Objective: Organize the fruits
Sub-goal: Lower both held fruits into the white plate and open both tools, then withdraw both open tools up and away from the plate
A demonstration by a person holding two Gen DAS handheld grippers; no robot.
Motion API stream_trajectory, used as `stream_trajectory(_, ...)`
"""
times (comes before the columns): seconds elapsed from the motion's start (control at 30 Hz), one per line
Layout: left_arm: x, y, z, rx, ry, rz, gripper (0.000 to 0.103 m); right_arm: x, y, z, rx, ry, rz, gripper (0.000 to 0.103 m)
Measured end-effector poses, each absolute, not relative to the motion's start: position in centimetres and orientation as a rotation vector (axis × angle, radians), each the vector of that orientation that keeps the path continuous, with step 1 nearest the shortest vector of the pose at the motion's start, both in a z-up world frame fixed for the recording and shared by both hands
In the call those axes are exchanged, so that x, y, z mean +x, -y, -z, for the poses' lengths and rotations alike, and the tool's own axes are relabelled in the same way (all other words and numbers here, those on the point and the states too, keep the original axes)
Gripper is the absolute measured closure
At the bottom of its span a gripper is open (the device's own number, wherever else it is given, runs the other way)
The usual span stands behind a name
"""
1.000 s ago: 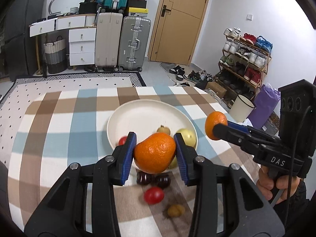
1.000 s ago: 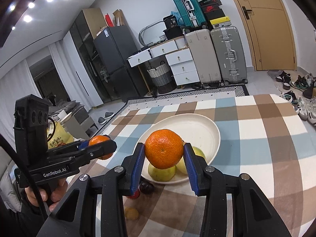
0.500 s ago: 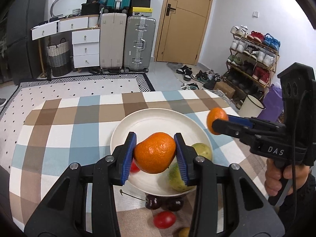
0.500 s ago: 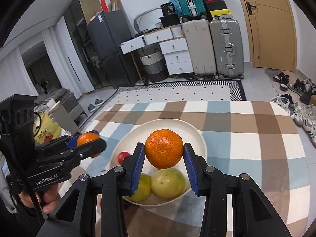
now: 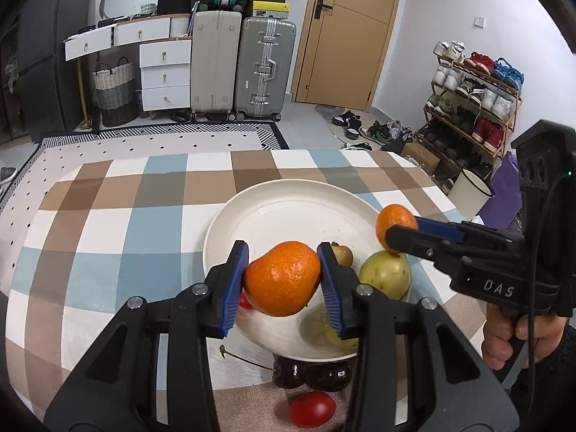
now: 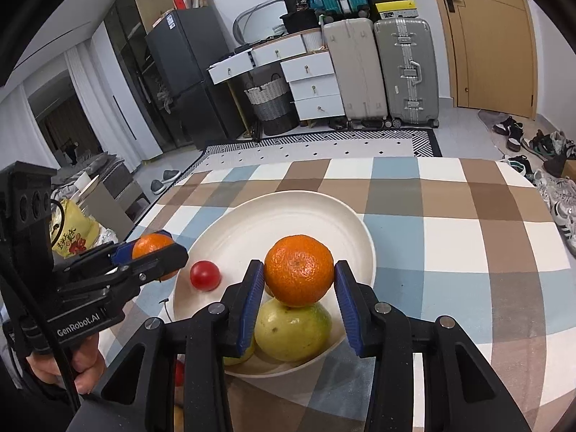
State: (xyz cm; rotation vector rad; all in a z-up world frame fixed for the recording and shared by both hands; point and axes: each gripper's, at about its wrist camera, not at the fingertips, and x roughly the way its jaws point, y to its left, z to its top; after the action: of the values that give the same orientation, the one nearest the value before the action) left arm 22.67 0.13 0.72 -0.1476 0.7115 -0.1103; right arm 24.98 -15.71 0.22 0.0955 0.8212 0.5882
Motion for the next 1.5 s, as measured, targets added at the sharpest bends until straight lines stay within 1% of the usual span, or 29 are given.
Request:
stream_trajectory(0.23,23.1,0.8,0.4,-0.118,-0.734,0.121,0.067,25.1,15.8,-0.1,0.108,-0.826,-0.567,0.062)
stream_trajectory(0.27,23.1,0.9,0.5,-0.114,-0.734,0.123,0.067,25.1,15.8,-0.1,0.107,-0.825,-0.567,0.06)
stream_trajectory(0.4,22.9,1.2,0.2,-0.089,-0.725,0.115,0.066,24.8,15.8,-0.4,0.109,-0.808,-0.58,0.059)
stream_trajectory(0.43,22.9,1.2,0.1,-0.087,-0.725,0.119,0.066,24.7,15.8,-0.5,0.11,-0.806,-0.575,0.055)
stream_trajectory(0.53,22.8,1.1,0.0,-0.084,-0.726,0.114,0.065,24.7,15.9,-0.6,0.106,-0.808,-0.572,0.052)
stream_trajectory(0.57,22.8,1.0,0.0,-0.088,-0.731,0.114,0.06,24.7,16.0,-0.6,0.1,-0.809,-0.564,0.049)
stream_trajectory(0.6,22.8,0.9,0.0,-0.091,-0.735,0.108,0.049,24.8,16.1,-0.7,0.095,-0.811,-0.554,0.046)
stream_trajectory(0.63,22.8,0.7,0.0,-0.094,-0.736,0.098,0.042,24.8,16.2,-0.7,0.099,-0.814,-0.55,0.039)
stream_trajectory(0.67,22.7,0.5,-0.1,-0.101,-0.731,0.086,0.029,24.8,16.3,-0.7,0.112,-0.817,-0.556,0.031)
stream_trajectory(0.7,22.5,0.2,-0.2,-0.11,-0.72,0.076,0.024,24.8,16.5,-0.8,0.125,-0.817,-0.561,0.028)
stream_trajectory(0.77,22.3,-0.3,-0.4,-0.13,-0.707,0.073,0.021,24.8,16.7,-1.1,0.141,-0.815,-0.573,0.02)
stream_trajectory(0.8,22.3,-0.6,-0.6,-0.135,-0.709,0.067,0.02,24.7,16.7,-1.2,0.14,-0.817,-0.576,0.017)
stream_trajectory(0.83,22.2,-0.8,-0.8,-0.136,-0.707,0.053,0.019,24.6,16.6,-1.4,0.132,-0.819,-0.581,0.009)
stream_trajectory(0.87,22.1,-1.0,-0.9,-0.136,-0.697,0.033,0.016,24.6,16.5,-1.6,0.123,-0.82,-0.581,0.003)
stream_trajectory(0.93,21.7,-1.3,-1.3,-0.14,-0.683,0.015,0.009,24.4,16.4,-2.0,0.098,-0.815,-0.567,0.002)
stream_trajectory(0.97,21.5,-1.4,-1.5,-0.143,-0.68,0.012,0.002,24.2,16.3,-2.3,0.091,-0.807,-0.57,0.001)
stream_trajectory(1.23,19.5,-1.5,-3.2,-0.131,-0.647,0.012,0.001,22.3,15.4,-4.4,0.032,-0.76,-0.581,0.001)
stream_trajectory(1.5,15.6,-2.4,-4.0,-0.119,-0.623,-0.005,0.001,18.7,16.0,-5.5,0.015,-0.708,-0.577,0.001)
